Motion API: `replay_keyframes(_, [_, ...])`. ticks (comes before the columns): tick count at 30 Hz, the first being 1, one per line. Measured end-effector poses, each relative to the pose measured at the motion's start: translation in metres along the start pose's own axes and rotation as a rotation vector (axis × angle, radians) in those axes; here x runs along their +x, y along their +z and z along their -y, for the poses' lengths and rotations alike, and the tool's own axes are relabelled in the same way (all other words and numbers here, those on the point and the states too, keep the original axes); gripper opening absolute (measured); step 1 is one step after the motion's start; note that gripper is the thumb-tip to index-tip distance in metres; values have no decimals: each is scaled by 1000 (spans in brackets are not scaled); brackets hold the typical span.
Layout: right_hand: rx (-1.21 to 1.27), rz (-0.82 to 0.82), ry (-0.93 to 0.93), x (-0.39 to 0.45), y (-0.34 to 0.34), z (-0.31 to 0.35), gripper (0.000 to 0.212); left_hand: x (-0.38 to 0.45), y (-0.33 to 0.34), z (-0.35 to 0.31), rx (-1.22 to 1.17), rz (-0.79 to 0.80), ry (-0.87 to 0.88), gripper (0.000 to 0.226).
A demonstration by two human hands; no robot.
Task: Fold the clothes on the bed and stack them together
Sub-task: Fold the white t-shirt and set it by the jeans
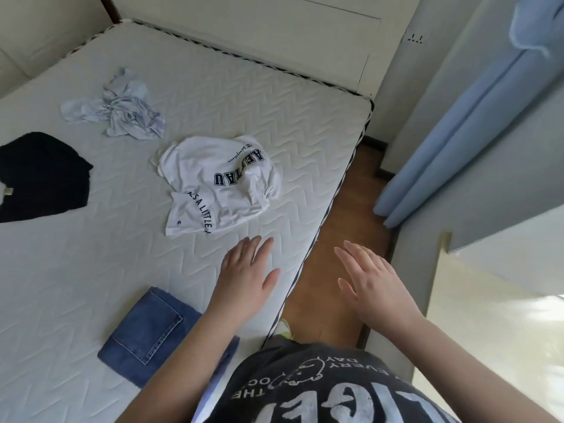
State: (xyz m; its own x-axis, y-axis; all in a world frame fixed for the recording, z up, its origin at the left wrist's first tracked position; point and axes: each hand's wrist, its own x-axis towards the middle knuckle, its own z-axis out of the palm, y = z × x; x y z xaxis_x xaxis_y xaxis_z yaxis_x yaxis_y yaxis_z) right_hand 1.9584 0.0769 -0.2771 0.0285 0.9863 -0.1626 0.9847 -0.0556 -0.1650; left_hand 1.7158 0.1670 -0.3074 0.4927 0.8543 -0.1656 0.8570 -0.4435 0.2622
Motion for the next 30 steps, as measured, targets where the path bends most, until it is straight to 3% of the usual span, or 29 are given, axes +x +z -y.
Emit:
replay_keyframes(7, [7,28,14,51,-4,-5,57,53,-23,26,-19,-43,31,59])
replay_keyframes(16, [-25,80,-122,128,-12,-16,58,80,-29,47,-51,-135,-97,56])
replay_keyframes(25, [-4,144,-251,213,-18,-79,60,129,-17,33,-51,-32,-311,62])
replay_keyframes(30, [-2,186,-370,262,-31,-119,60,168,-25,1,-56,-68,-478,58])
